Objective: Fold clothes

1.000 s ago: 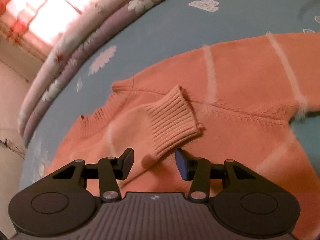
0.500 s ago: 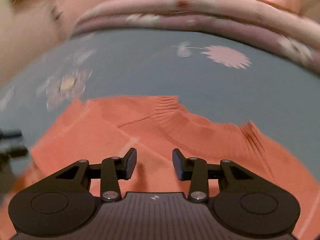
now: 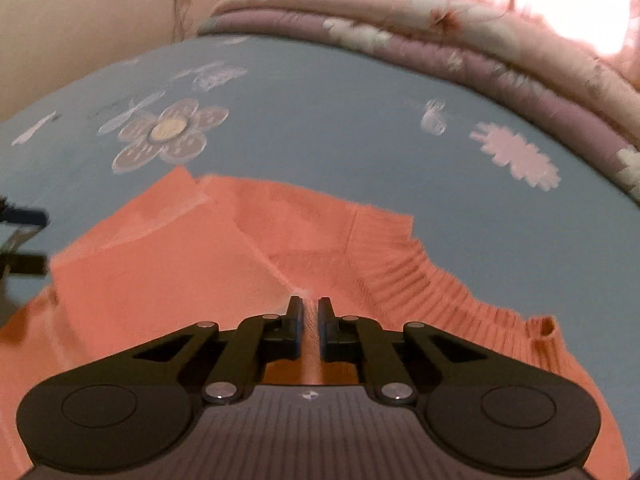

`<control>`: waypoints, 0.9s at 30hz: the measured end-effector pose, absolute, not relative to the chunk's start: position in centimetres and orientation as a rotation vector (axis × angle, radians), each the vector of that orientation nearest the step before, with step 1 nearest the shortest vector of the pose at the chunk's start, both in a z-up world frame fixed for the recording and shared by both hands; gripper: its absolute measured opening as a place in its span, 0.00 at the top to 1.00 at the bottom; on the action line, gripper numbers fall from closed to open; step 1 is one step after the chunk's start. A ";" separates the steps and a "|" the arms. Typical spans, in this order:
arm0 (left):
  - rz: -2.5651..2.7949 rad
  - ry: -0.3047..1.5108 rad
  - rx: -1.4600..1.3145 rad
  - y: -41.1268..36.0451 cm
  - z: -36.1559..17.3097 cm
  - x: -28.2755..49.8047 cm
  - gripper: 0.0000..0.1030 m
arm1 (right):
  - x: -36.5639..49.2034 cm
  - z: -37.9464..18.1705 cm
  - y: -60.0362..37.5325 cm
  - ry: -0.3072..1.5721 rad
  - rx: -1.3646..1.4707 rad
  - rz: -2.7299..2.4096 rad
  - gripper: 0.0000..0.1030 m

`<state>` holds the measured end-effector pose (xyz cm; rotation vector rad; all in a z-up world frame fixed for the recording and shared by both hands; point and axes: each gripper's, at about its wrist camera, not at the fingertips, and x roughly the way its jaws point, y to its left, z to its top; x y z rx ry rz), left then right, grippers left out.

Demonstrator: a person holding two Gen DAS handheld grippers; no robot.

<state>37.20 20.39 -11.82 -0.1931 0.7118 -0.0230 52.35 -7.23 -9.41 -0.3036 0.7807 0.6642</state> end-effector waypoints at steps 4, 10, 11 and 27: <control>-0.024 0.714 -0.192 20.3 -11.9 37.2 0.04 | 53.4 -10.3 -6.4 0.809 -0.289 0.617 0.86; -0.017 0.703 -0.196 20.6 -11.7 37.1 0.04 | 51.6 -8.1 -7.5 0.754 -0.137 0.561 0.78; -0.014 0.698 -0.198 20.7 -11.6 37.0 0.04 | 51.0 -7.6 -7.5 0.739 -0.092 0.587 0.78; 0.113 0.673 -0.300 24.5 -11.1 36.6 0.04 | 46.7 -8.5 1.5 0.736 -0.102 0.768 0.77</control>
